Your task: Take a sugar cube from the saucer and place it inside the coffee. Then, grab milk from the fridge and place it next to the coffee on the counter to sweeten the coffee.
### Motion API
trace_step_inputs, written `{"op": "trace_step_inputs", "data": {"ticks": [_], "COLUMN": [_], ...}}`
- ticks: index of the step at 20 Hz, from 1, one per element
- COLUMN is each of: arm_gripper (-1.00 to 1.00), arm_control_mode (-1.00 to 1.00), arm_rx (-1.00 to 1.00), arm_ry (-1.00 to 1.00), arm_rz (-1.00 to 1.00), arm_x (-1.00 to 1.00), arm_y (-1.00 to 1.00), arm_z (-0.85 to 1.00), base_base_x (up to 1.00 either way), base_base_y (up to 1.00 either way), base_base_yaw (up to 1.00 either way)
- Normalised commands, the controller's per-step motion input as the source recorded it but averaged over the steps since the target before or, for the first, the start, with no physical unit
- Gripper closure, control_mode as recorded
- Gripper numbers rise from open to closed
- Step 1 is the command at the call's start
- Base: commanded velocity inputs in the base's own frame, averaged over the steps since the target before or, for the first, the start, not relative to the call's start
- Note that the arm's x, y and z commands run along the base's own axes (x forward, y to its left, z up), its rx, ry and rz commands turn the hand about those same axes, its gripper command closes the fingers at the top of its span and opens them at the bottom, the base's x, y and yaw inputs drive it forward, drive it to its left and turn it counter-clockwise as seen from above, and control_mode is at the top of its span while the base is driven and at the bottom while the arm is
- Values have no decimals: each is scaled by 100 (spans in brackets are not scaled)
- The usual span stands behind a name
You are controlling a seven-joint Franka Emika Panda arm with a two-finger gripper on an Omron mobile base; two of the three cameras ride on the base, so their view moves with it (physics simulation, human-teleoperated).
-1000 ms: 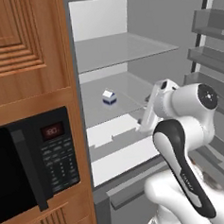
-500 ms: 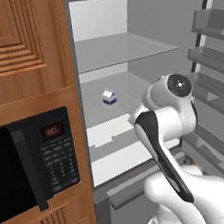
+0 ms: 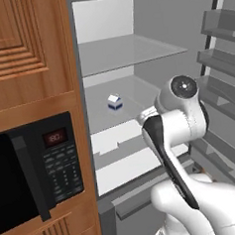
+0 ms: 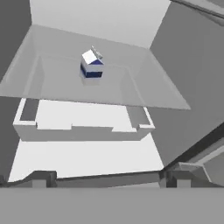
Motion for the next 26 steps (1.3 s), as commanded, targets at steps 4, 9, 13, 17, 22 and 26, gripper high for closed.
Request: {"op": "trace_step_inputs", "data": {"ticks": [4, 9, 13, 17, 22, 26], "arm_gripper": [-100, -100, -100, -100, -100, -100], "arm_control_mode": [-100, -100, -100, -100, -100, -100], "arm_rx": [22, 25, 8, 2, 0, 0], "arm_ry": [0, -1, 0, 0, 1, 1], "arm_rz": [-11, -3, 9, 11, 12, 7], "arm_x": [34, 44, 43, 20, 35, 54], "arm_y": [-8, -1, 4, 20, 31, 8], "arm_z": [-5, -2, -4, -27, -42, -20], "base_base_x": [0, 0, 0, 0, 0, 0], "base_base_y": [0, 0, 0, 0, 0, 0], "base_base_yaw": [0, 0, 0, 0, 0, 0]}}
